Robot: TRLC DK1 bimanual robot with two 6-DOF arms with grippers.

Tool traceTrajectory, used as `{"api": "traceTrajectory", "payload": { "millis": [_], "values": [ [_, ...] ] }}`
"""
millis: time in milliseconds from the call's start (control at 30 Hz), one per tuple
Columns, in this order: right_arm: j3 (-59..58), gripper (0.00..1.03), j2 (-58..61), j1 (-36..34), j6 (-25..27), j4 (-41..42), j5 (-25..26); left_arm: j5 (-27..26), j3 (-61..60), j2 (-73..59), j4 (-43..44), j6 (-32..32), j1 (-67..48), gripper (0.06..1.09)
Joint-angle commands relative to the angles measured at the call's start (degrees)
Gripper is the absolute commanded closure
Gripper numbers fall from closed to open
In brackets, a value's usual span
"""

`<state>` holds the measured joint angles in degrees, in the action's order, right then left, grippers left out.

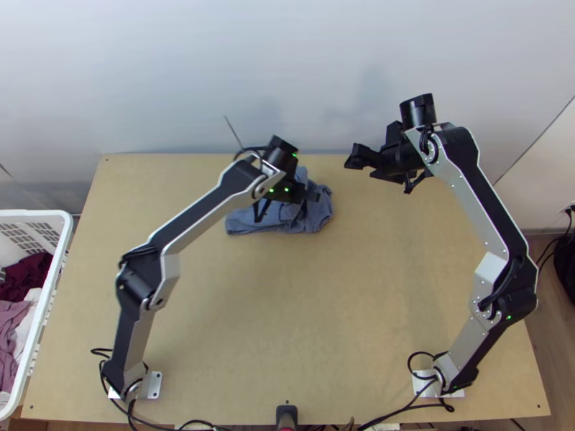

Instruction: Fold the t-shirt

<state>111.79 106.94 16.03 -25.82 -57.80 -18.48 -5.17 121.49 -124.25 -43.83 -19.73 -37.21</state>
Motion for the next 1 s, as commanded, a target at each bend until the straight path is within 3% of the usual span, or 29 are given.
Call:
{"api": "traceTrajectory", "payload": {
  "millis": [0,67,100,233,300,567,967],
  "values": [
    [-0.69,0.04,-0.06,-0.91,0.25,-0.03,0.11,-0.28,4.72,-7.24,0.24,-0.93,-1.64,1.04],
    [-1.31,0.04,-0.32,-1.09,0.34,-0.03,0.11,0.16,4.89,-8.29,1.3,-1.37,-1.64,1.04],
    [-1.75,0.04,-0.5,-1.18,0.42,-0.03,0.11,0.25,4.89,-8.56,2.0,-1.54,-1.55,0.96],
    [-3.15,0.04,-0.85,-1.27,0.86,-0.03,0.11,0.25,6.48,-9.0,1.82,-1.1,-1.72,0.26],
    [-3.86,0.04,-0.85,-1.35,1.21,-0.03,0.11,0.25,7.53,-7.94,1.12,-1.72,-1.64,0.1],
    [-4.3,0.04,-0.68,0.84,1.65,3.66,0.2,0.25,7.97,7.7,-1.69,-6.38,2.93,0.1],
    [8.1,0.04,12.95,14.47,3.32,5.24,0.81,1.74,-0.29,27.04,-13.29,-6.99,22.18,0.1]
  ]
}}
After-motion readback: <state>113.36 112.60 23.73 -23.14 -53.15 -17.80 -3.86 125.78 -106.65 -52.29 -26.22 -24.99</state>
